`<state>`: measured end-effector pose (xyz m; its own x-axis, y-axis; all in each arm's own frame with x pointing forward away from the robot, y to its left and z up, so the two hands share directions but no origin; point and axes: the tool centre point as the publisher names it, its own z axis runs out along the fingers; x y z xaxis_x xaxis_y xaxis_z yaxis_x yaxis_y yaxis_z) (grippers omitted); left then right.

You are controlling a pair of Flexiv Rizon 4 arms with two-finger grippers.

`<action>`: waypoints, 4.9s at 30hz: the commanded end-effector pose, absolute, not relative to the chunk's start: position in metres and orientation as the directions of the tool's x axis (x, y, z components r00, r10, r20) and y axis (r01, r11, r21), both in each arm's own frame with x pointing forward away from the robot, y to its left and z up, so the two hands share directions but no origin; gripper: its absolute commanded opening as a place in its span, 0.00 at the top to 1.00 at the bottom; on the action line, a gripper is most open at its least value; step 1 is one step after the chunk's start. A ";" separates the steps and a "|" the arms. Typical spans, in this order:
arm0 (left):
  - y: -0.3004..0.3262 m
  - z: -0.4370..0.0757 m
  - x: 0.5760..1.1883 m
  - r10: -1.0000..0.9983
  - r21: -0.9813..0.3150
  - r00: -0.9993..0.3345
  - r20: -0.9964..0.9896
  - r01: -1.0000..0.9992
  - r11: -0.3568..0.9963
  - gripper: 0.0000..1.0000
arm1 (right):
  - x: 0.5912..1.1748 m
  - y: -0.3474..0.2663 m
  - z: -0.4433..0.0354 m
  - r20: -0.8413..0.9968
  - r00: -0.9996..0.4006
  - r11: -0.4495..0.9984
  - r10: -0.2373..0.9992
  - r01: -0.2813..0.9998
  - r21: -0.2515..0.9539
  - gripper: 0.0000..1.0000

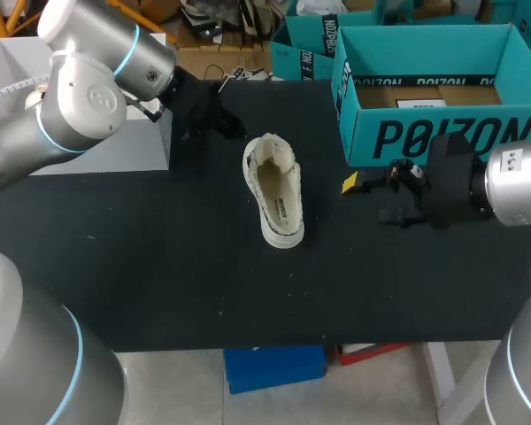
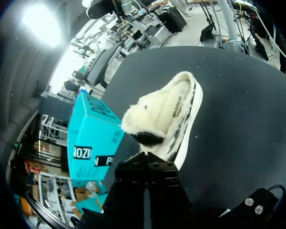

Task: Take the shoe out of the shoebox, open the shoe tongue, remove and reinsert the insole, then place the shoe into the shoebox

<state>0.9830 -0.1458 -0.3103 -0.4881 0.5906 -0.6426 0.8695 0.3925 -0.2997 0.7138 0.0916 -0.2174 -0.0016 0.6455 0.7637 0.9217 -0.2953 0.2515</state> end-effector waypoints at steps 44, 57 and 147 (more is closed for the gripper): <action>-0.163 -0.295 0.956 0.658 -0.266 -0.368 -0.657 0.930 0.255 1.00 | 0.714 0.092 -0.217 0.763 -0.001 -0.296 0.646 0.921 0.252 0.00; -0.194 -0.327 0.945 0.728 -0.285 -0.333 -0.600 0.939 0.194 1.00 | 0.714 0.092 -0.217 0.763 -0.001 -0.296 0.646 0.921 0.252 0.00; -0.022 -0.260 0.872 0.035 -0.538 -0.996 -0.083 0.074 0.840 0.00 | 0.714 0.092 -0.217 0.763 -0.001 -0.296 0.646 0.921 0.252 0.00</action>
<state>0.8818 -0.0287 -0.2592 -0.9881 0.1405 -0.0630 0.1530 0.8508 -0.5027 0.7138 0.0915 -0.2174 -0.0016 0.6456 0.7637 0.9217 -0.2953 0.2515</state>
